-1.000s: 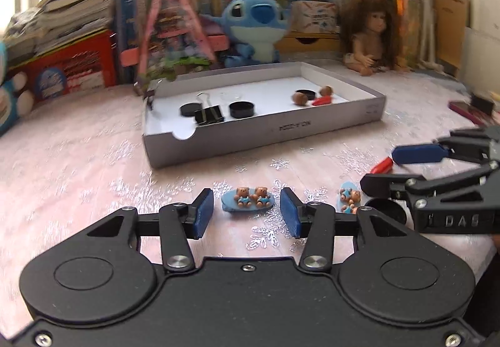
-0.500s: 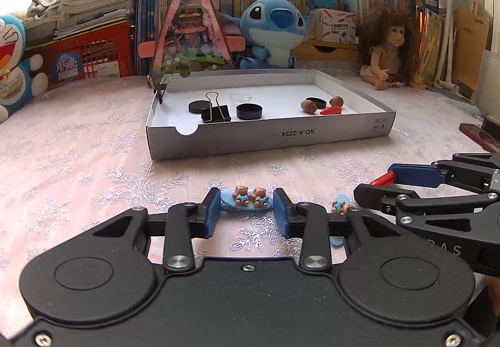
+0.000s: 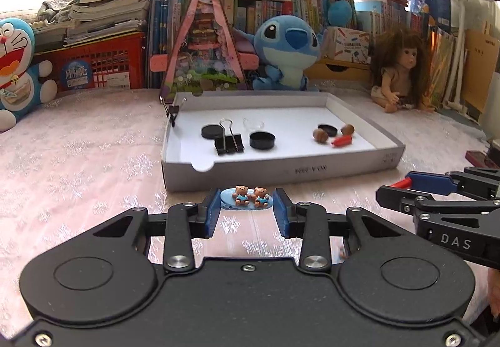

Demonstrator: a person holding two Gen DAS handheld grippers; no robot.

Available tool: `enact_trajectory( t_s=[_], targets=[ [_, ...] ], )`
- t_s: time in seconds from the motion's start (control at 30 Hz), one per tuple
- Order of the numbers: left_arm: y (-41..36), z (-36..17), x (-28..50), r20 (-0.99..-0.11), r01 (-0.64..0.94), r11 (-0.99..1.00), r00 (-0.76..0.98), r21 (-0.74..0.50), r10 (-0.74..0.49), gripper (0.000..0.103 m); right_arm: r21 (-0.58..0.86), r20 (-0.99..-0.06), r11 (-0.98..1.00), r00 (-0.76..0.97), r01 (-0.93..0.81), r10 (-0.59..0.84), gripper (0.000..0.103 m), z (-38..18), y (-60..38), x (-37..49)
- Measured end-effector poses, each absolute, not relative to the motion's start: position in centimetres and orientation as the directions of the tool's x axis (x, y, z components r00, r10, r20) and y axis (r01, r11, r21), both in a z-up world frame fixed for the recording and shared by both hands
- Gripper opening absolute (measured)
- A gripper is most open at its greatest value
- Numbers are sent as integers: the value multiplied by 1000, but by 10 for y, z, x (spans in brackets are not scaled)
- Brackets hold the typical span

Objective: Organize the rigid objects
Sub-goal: 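Carry the hair clip and red crayon with both tools over the tray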

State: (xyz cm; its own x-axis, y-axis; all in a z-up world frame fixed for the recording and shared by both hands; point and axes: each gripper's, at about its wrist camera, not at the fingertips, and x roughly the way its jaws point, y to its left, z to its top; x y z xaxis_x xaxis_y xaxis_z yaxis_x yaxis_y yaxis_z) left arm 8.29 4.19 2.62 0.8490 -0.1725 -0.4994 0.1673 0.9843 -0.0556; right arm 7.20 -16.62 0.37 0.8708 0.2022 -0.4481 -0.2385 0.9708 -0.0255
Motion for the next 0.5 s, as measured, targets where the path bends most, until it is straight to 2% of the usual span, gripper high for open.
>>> enact_trajectory(
  t_s=[0.5],
  targets=[
    [42,62,145,-471,136,987,868,-81,-158,34,25,-453,981,872,-194,184,49,33,-192,126]
  ],
)
